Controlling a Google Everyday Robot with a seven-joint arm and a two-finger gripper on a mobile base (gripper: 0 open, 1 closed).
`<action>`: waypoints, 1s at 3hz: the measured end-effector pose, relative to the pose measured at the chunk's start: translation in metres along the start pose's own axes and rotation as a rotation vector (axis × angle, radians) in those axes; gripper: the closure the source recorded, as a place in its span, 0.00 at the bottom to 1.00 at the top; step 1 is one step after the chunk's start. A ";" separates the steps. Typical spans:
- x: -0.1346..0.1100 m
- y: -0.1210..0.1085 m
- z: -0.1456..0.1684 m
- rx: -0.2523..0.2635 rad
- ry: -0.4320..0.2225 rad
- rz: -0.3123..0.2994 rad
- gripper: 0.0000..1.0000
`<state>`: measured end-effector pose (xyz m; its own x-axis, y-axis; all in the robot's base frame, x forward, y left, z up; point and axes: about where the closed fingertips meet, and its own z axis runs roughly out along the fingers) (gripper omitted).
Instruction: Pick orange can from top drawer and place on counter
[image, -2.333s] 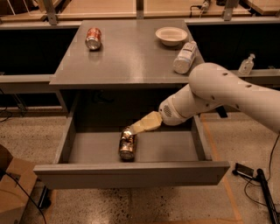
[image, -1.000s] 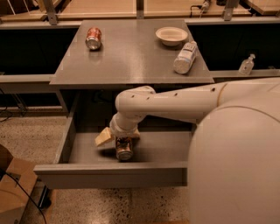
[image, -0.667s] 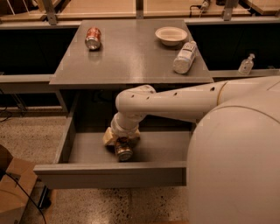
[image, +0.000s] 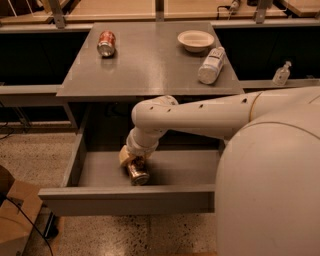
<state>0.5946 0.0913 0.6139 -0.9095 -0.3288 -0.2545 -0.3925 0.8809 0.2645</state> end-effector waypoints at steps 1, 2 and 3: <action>0.003 -0.010 -0.031 -0.046 -0.045 0.001 1.00; -0.005 -0.009 -0.111 -0.185 -0.124 0.006 1.00; -0.008 -0.035 -0.189 -0.314 -0.176 -0.013 1.00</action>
Offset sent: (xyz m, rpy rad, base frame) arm -0.0065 -0.1340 0.2338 0.4063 -0.2218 0.2614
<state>0.5897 -0.0012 0.7826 -0.8773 -0.2514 -0.4088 -0.4516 0.7204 0.5263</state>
